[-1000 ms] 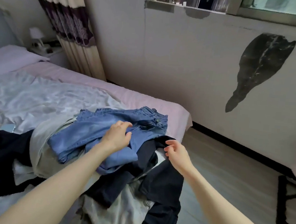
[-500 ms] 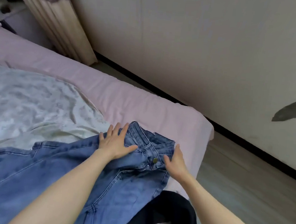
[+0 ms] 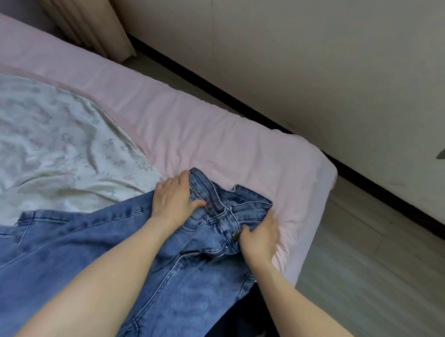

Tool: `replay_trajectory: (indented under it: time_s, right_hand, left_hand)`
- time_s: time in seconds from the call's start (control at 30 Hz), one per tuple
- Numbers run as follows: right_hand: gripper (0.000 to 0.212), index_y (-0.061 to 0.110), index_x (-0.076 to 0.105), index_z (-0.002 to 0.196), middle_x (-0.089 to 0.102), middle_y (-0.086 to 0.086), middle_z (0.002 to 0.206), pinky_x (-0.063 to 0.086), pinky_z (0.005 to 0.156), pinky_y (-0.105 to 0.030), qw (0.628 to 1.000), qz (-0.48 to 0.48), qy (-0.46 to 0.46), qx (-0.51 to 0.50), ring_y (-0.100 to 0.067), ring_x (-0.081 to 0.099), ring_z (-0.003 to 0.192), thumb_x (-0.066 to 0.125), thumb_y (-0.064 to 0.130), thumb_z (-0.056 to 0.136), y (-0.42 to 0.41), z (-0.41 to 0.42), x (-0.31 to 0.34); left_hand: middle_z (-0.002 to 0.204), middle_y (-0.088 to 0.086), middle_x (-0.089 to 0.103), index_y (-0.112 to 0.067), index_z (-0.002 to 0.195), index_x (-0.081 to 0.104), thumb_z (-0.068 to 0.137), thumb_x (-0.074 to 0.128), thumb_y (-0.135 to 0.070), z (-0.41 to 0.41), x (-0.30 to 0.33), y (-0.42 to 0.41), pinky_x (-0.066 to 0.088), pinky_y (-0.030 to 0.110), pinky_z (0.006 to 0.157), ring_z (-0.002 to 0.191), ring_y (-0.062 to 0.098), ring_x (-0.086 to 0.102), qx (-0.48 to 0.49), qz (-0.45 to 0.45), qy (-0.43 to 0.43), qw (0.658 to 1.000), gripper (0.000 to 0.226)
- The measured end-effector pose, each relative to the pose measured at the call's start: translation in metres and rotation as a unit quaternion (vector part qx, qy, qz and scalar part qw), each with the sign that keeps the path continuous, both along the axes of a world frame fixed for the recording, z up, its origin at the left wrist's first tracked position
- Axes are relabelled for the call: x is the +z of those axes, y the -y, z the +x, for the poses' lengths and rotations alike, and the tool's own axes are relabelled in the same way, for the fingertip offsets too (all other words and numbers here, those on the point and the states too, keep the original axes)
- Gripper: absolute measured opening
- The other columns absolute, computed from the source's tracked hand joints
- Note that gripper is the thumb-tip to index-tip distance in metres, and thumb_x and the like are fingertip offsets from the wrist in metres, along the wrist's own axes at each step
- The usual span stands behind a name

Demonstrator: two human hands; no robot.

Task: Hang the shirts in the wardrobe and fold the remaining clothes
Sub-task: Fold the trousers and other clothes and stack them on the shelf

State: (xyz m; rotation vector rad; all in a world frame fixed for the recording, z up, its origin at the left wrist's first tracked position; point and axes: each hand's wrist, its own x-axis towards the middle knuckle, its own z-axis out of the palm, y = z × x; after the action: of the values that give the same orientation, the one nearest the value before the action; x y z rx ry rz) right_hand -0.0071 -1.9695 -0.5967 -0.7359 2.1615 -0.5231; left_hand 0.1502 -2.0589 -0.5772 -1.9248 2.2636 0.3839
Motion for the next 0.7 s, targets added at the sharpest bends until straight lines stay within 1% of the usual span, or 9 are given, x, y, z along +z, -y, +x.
replay_trajectory:
  time_s: [0.03,0.1,0.17,0.2,0.3,0.4,0.5,0.6,0.7]
  right_hand:
    - [0.060,0.008,0.032,0.138,0.048,-0.016,0.128,0.036,0.101,-0.045,1.000,0.023,-0.006,-0.005,-0.034,0.042,0.122,0.057,0.012,0.083,-0.001,0.000,0.004]
    - [0.042,0.010,0.041,0.125,0.059,-0.015,0.115,0.042,0.094,-0.042,0.998,0.017,0.055,-0.035,-0.032,0.055,0.106,0.054,0.012,0.085,-0.003,-0.002,0.016]
    - [0.028,0.011,0.046,0.112,0.063,-0.010,0.102,0.043,0.080,-0.030,0.991,-0.026,0.104,-0.077,-0.022,0.059,0.083,0.052,0.007,0.085,-0.011,-0.006,0.034]
    - [0.026,0.011,0.048,0.110,0.063,-0.008,0.100,0.040,0.076,-0.026,0.990,-0.038,0.103,-0.088,-0.018,0.058,0.079,0.053,0.006,0.085,-0.015,-0.008,0.042]
    - [0.030,0.003,0.045,0.117,0.057,-0.006,0.099,0.040,0.077,-0.029,0.985,-0.079,0.111,-0.109,-0.025,0.056,0.092,0.054,0.010,0.089,-0.032,-0.012,0.078]
    - [0.025,0.006,0.039,0.113,0.052,-0.002,0.091,0.038,0.072,-0.031,0.981,-0.128,0.107,-0.097,-0.021,0.052,0.082,0.050,0.014,0.093,-0.048,-0.017,0.123]
    - [0.021,0.013,0.039,0.109,0.050,0.005,0.087,0.038,0.063,-0.028,0.972,-0.201,0.099,-0.072,-0.016,0.052,0.081,0.050,0.012,0.091,-0.069,-0.019,0.175]
    - [0.025,0.023,0.038,0.100,0.050,0.011,0.089,0.038,0.055,-0.008,0.956,-0.271,0.099,-0.049,0.000,0.050,0.076,0.051,0.008,0.087,-0.105,-0.015,0.232]
    - [0.024,0.023,0.042,0.098,0.053,0.005,0.095,0.037,0.060,-0.009,0.937,-0.336,0.090,-0.030,-0.005,0.052,0.082,0.055,0.007,0.084,-0.174,0.002,0.295]
  left_hand:
    - [0.109,0.011,0.063,-0.007,0.134,0.035,0.085,0.054,-0.056,0.002,0.007,-0.001,0.039,0.037,0.085,0.101,0.028,0.057,0.006,-0.018,-0.018,1.000,0.072]
    - [0.094,0.013,0.067,-0.008,0.126,0.042,0.093,0.046,-0.047,0.006,0.024,-0.006,0.040,0.036,0.070,0.086,0.033,0.062,0.015,-0.040,-0.048,0.998,0.051]
    - [0.087,0.015,0.067,-0.008,0.121,0.044,0.098,0.041,-0.039,0.012,0.043,-0.016,0.039,0.037,0.063,0.081,0.037,0.062,0.025,-0.070,-0.087,0.993,0.039]
    - [0.084,0.017,0.066,-0.008,0.118,0.044,0.099,0.039,-0.036,0.015,0.052,-0.021,0.038,0.037,0.060,0.079,0.038,0.061,0.036,-0.081,-0.109,0.990,0.035]
    - [0.085,0.023,0.063,-0.007,0.120,0.044,0.099,0.038,-0.032,0.031,0.092,-0.037,0.034,0.036,0.061,0.081,0.042,0.058,0.129,-0.101,-0.187,0.969,0.032]
    - [0.087,0.017,0.060,-0.006,0.118,0.048,0.099,0.039,-0.028,0.048,0.136,-0.056,0.033,0.036,0.066,0.090,0.041,0.055,0.205,-0.102,-0.278,0.933,0.030]
    - [0.072,0.004,0.046,-0.004,0.117,0.048,0.100,0.039,-0.023,0.058,0.187,-0.087,0.029,0.034,0.066,0.082,0.034,0.049,0.221,-0.112,-0.351,0.903,0.028]
    - [0.065,0.004,0.041,0.002,0.113,0.046,0.100,0.038,-0.020,0.067,0.240,-0.131,0.026,0.037,0.056,0.067,0.034,0.043,0.209,-0.147,-0.392,0.884,0.027]
    - [0.060,0.004,0.038,0.000,0.108,0.043,0.100,0.036,-0.020,0.087,0.301,-0.204,0.027,0.035,0.052,0.055,0.020,0.037,0.190,-0.180,-0.444,0.857,0.022]
